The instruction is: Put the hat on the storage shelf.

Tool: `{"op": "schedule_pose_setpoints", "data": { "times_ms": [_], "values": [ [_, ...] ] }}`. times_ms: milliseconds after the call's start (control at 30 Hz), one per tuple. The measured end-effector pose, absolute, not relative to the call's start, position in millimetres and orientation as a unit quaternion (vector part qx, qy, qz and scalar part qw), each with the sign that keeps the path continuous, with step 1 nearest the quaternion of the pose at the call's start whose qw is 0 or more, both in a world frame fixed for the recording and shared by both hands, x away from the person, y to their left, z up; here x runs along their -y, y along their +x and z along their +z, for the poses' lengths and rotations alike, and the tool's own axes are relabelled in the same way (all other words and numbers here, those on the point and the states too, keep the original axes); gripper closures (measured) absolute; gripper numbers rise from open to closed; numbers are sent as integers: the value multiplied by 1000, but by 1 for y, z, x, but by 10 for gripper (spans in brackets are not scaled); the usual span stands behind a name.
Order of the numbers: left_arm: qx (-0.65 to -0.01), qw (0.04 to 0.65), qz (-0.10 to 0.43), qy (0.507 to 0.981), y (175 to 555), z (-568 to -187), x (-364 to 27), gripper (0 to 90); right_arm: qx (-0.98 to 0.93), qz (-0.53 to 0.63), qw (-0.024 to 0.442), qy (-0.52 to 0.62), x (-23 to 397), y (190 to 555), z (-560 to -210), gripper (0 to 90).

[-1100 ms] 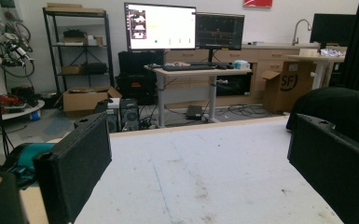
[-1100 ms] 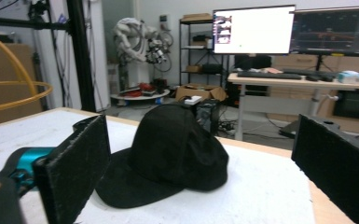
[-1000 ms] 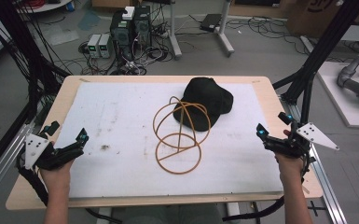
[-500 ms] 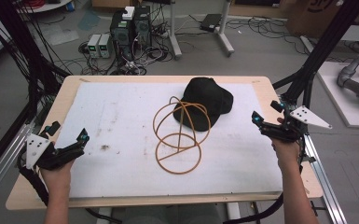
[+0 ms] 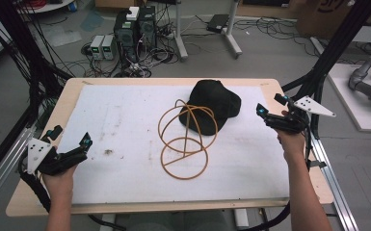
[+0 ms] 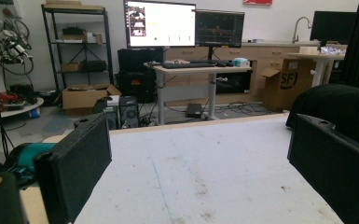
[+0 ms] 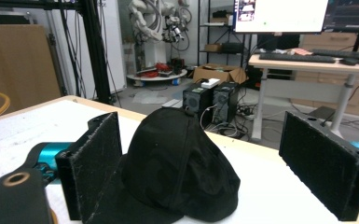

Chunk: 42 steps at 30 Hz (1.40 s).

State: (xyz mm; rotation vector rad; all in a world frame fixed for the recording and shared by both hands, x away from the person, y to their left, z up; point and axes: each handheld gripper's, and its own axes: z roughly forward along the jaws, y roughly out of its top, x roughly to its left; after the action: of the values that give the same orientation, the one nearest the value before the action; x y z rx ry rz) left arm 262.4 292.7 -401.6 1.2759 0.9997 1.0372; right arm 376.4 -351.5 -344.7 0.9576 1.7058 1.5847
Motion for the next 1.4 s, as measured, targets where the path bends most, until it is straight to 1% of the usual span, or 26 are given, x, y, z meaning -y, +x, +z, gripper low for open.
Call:
{"op": "schedule_pose_setpoints", "data": {
  "times_ms": [467,867,1400],
  "values": [
    [-427,571,440,545,264,-402,-291,65,-657,584,301,369,344,418,-341,127],
    [-428,570,439,547,265,-403,-291,65,-665,573,288,383,335,445,-349,127],
    [-428,570,434,551,266,-404,-290,64,-670,559,261,414,327,473,-374,129]
  ]
}}
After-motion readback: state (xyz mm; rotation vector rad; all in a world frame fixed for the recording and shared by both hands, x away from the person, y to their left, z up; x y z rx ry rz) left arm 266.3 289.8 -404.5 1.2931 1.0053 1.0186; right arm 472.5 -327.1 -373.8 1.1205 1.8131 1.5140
